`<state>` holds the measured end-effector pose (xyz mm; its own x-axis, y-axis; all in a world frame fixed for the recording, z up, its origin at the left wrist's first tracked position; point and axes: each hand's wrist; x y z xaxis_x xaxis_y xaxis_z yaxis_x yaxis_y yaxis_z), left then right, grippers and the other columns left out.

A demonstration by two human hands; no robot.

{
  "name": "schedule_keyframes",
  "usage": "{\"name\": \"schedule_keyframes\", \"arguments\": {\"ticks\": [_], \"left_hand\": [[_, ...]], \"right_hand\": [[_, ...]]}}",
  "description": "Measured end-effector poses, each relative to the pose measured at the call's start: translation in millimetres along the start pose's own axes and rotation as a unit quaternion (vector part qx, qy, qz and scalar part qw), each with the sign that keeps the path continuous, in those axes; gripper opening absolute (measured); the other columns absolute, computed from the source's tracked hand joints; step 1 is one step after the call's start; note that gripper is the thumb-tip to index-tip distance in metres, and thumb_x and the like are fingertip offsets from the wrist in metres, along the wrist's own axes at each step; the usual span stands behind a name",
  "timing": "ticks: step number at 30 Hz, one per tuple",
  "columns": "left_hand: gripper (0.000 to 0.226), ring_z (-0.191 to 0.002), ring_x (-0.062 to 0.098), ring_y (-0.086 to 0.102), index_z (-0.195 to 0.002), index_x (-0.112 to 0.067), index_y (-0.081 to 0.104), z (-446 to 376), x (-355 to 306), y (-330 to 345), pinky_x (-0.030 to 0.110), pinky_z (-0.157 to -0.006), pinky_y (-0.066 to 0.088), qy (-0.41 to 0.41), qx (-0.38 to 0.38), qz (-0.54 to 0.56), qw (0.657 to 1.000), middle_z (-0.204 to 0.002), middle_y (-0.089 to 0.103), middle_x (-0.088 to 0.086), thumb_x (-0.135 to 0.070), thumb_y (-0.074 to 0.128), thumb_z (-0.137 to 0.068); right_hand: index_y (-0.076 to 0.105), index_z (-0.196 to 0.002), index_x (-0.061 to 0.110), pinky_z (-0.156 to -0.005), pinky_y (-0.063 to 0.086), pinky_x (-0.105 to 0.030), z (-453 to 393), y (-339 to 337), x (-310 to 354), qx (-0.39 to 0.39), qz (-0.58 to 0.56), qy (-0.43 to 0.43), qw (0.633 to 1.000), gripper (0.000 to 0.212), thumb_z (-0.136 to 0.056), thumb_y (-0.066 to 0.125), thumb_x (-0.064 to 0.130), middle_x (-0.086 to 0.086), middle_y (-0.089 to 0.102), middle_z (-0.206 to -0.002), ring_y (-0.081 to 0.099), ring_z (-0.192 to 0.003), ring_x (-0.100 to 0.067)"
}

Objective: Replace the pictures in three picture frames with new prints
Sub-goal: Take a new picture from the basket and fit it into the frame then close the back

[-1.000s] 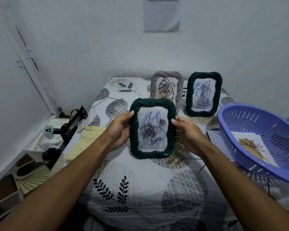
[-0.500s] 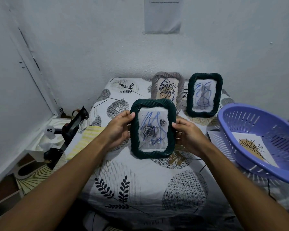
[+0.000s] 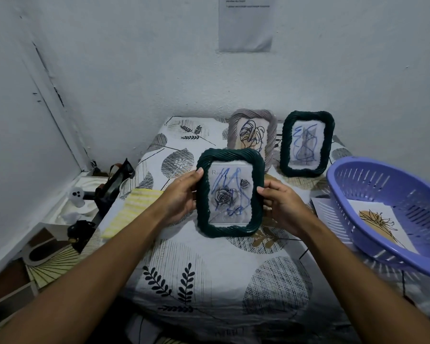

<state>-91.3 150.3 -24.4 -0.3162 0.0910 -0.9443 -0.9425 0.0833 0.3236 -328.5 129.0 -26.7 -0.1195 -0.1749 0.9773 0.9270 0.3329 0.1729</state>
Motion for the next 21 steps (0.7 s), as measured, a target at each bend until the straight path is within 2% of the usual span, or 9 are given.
{"name": "schedule_keyframes", "arguments": {"ticks": [6,11,14,16,18,21], "left_hand": [[0.044,-0.106,0.023,0.062,-0.114,-0.013,0.065,-2,0,2,0.041,-0.092,0.049,0.035,-0.035,-0.115,0.992,-0.113,0.07,0.009,-0.046,0.042,-0.094],[0.043,-0.11,0.03,0.062,-0.117,-0.005,0.061,-8,-9,11,0.045,-0.098,0.048,0.012,-0.048,-0.061,0.997,-0.117,0.066,0.018,-0.038,0.041,-0.099],[0.037,-0.101,0.029,0.064,-0.112,-0.007,0.063,-9,-5,13,0.049,-0.093,0.05,-0.024,-0.052,-0.035,0.998,-0.111,0.068,0.017,-0.035,0.041,-0.1],[0.033,-0.092,0.025,0.066,-0.107,-0.01,0.064,-9,2,12,0.045,-0.087,0.051,-0.05,-0.057,-0.018,0.997,-0.102,0.071,0.012,-0.033,0.041,-0.101],[0.03,-0.08,0.021,0.065,-0.099,-0.012,0.064,-10,10,12,0.037,-0.077,0.053,-0.076,-0.079,-0.013,0.994,-0.093,0.071,0.008,-0.03,0.041,-0.101],[0.024,-0.069,0.02,0.062,-0.099,-0.012,0.058,-14,20,10,0.035,-0.069,0.053,-0.117,-0.106,-0.051,0.986,-0.082,0.067,0.007,-0.026,0.039,-0.102]], "right_hand": [[0.062,-0.088,0.012,-0.056,0.052,-0.022,-4,6,1,-0.012,-0.066,-0.018,0.998,0.013,-0.094,0.052,0.006,-0.005,0.065,-0.082,0.063,-0.07,-0.014],[0.06,-0.088,0.008,-0.058,0.053,-0.026,-9,10,8,-0.022,-0.086,-0.037,0.995,0.012,-0.095,0.05,0.007,-0.008,0.063,-0.078,0.06,-0.067,-0.017],[0.06,-0.093,0.005,-0.063,0.056,-0.034,-11,9,4,-0.038,-0.085,0.002,0.996,0.011,-0.097,0.05,0.009,-0.013,0.065,-0.08,0.061,-0.069,-0.023],[0.059,-0.099,0.002,-0.066,0.053,-0.039,-11,7,-4,-0.045,-0.058,0.034,0.997,0.013,-0.097,0.051,0.012,-0.016,0.065,-0.08,0.061,-0.068,-0.026],[0.059,-0.104,-0.003,-0.065,0.052,-0.038,-11,6,-12,-0.06,-0.02,0.049,0.997,0.019,-0.096,0.054,0.013,-0.018,0.066,-0.081,0.061,-0.067,-0.026],[0.065,-0.087,-0.004,-0.073,0.056,-0.043,-14,6,-22,-0.106,0.018,0.073,0.991,0.016,-0.094,0.058,0.009,-0.02,0.07,-0.082,0.065,-0.068,-0.028]]}}
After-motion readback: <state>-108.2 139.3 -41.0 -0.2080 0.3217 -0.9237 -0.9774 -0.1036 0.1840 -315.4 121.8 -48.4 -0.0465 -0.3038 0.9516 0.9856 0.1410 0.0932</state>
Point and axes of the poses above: each hand's wrist, its own z-axis away from the middle knuckle, its own y-axis out of the palm, x = y × z
